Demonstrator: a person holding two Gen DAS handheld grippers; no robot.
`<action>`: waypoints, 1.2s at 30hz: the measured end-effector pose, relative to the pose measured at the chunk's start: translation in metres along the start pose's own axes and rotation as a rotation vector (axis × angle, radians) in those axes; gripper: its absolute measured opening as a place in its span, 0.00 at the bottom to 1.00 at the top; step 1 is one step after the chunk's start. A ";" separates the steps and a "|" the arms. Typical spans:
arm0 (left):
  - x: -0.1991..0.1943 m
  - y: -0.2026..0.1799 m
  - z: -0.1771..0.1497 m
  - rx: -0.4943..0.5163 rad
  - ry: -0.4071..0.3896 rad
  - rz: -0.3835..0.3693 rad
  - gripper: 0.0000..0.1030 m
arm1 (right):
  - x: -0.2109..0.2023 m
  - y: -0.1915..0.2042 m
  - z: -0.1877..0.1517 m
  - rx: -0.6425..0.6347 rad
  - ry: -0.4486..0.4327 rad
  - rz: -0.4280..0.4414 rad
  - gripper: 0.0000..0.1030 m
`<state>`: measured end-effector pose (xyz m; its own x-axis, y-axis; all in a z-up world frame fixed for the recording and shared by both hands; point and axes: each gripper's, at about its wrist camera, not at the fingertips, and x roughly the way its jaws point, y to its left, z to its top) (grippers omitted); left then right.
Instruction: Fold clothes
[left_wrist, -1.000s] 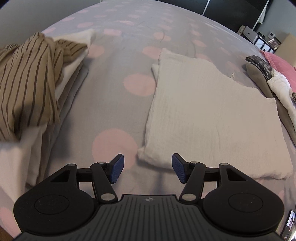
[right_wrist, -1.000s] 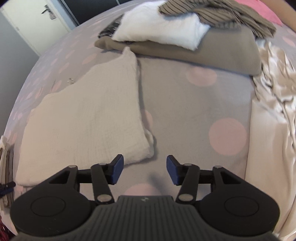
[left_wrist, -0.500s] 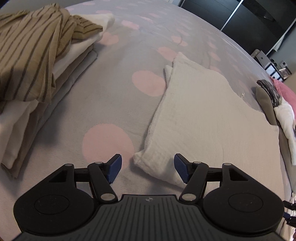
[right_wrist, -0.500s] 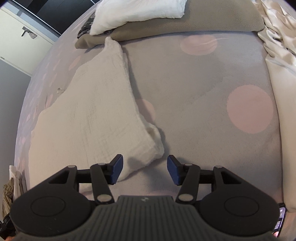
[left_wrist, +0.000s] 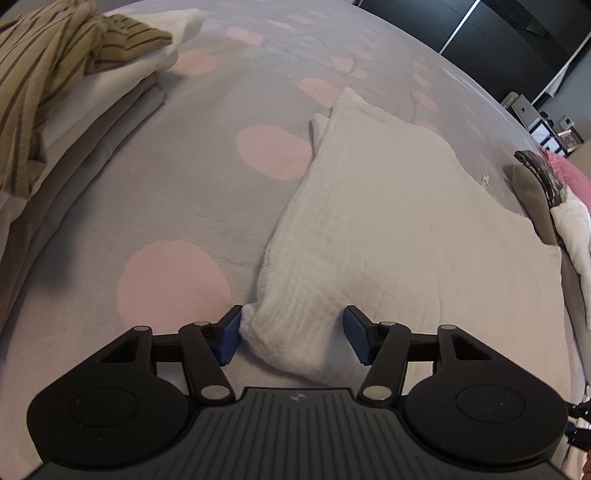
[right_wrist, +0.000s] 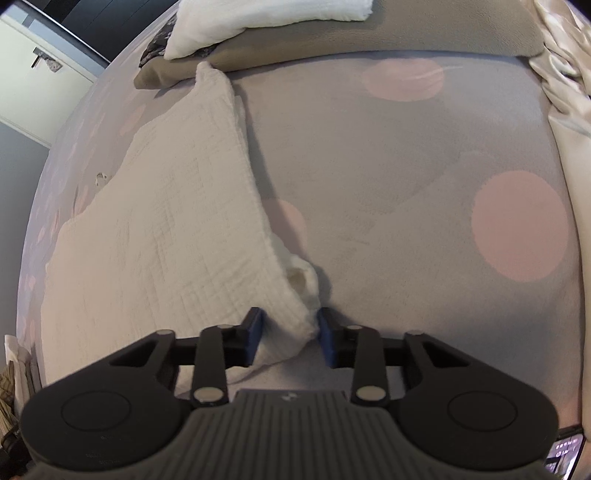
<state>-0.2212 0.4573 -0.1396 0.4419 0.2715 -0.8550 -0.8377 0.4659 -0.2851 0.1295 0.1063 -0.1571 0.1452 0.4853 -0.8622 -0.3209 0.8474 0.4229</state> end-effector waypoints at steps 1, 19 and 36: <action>0.000 -0.002 0.000 0.013 -0.001 0.007 0.45 | 0.000 0.001 0.001 -0.002 0.003 0.006 0.16; -0.054 -0.025 0.018 0.084 -0.107 -0.005 0.09 | -0.063 0.033 0.014 -0.099 -0.089 0.056 0.08; -0.128 -0.022 -0.015 0.168 -0.127 0.061 0.08 | -0.120 0.035 -0.034 -0.218 -0.029 -0.019 0.08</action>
<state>-0.2643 0.3994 -0.0300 0.4377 0.4025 -0.8040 -0.8037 0.5760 -0.1491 0.0686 0.0706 -0.0487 0.1792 0.4787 -0.8595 -0.5126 0.7911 0.3337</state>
